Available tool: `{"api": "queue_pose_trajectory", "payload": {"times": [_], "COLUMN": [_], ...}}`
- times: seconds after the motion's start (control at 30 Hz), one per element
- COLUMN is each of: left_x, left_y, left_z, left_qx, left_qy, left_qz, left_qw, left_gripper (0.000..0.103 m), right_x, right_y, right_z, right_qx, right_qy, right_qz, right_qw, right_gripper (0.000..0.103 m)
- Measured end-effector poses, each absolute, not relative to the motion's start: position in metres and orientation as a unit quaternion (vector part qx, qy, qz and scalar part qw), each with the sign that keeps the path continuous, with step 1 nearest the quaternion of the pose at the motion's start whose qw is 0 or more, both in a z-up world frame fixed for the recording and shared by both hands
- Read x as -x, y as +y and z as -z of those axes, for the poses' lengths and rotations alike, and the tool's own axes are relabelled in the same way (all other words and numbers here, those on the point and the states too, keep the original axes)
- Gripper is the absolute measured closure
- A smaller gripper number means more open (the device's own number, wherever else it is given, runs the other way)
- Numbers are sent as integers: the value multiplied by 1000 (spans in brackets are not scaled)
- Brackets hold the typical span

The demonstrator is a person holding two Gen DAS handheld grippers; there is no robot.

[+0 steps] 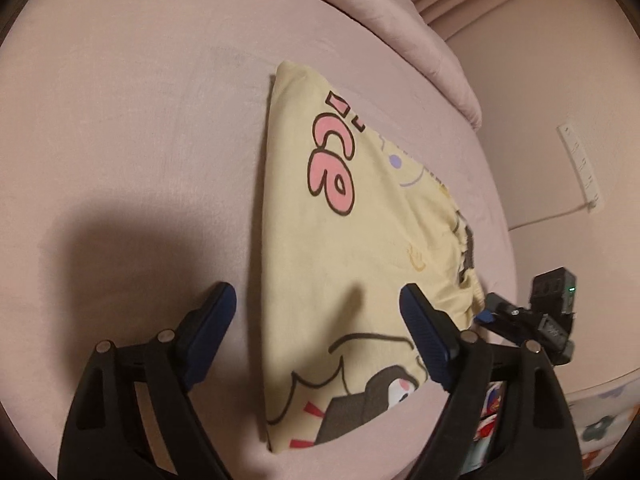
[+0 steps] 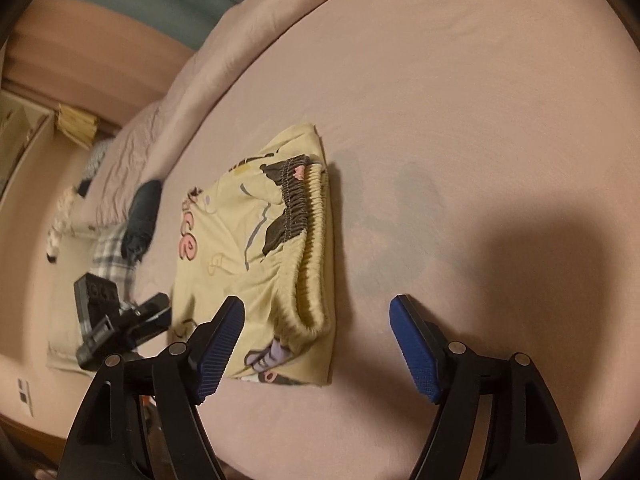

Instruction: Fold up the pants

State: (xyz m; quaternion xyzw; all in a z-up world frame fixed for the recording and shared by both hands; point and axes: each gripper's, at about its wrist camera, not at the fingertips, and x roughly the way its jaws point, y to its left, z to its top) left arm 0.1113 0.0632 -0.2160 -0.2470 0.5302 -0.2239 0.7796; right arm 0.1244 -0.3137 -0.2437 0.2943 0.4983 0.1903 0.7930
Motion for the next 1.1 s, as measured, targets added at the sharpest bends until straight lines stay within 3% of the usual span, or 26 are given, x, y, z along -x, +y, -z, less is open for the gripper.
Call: {"api": "queue_pose_trajectory", "payload": {"times": [0.1,0.2,0.57,0.67,0.73,0.87,0.93,1.1], "left_x": [-113,-116,-130,-134,-136,-136,-134,-130], "left_y": [66,67,49,51,53,61,69,72], "left_z": [218,220,223,229,234,243,245,240], "left_qx": [268,279,281,312,329,349,354,348], "left_qy": [528,526,512,505,507,517,523,529], "left_qz": [235,249,296,304,302,291,281,260], "left_qw": [771,764,756,745,737,725,723,729], "left_gripper": [19,19,18,25,43,68,83,84], "right_x": [-137,-146,-166,-166,-165,-161,-159,-155], "right_y": [-308,-301,-262,-259,-266,-289,-298,-291], "right_z": [245,244,242,243,246,256,261,258], "right_qx": [-288,-288,-228,-226,-248,-291,-313,-292], "right_qy": [501,500,487,477,467,462,461,457], "right_qz": [-197,-211,-259,-273,-279,-270,-268,-248], "right_qw": [792,789,803,804,802,793,786,803], "right_gripper": [24,12,9,10,16,52,63,68]}}
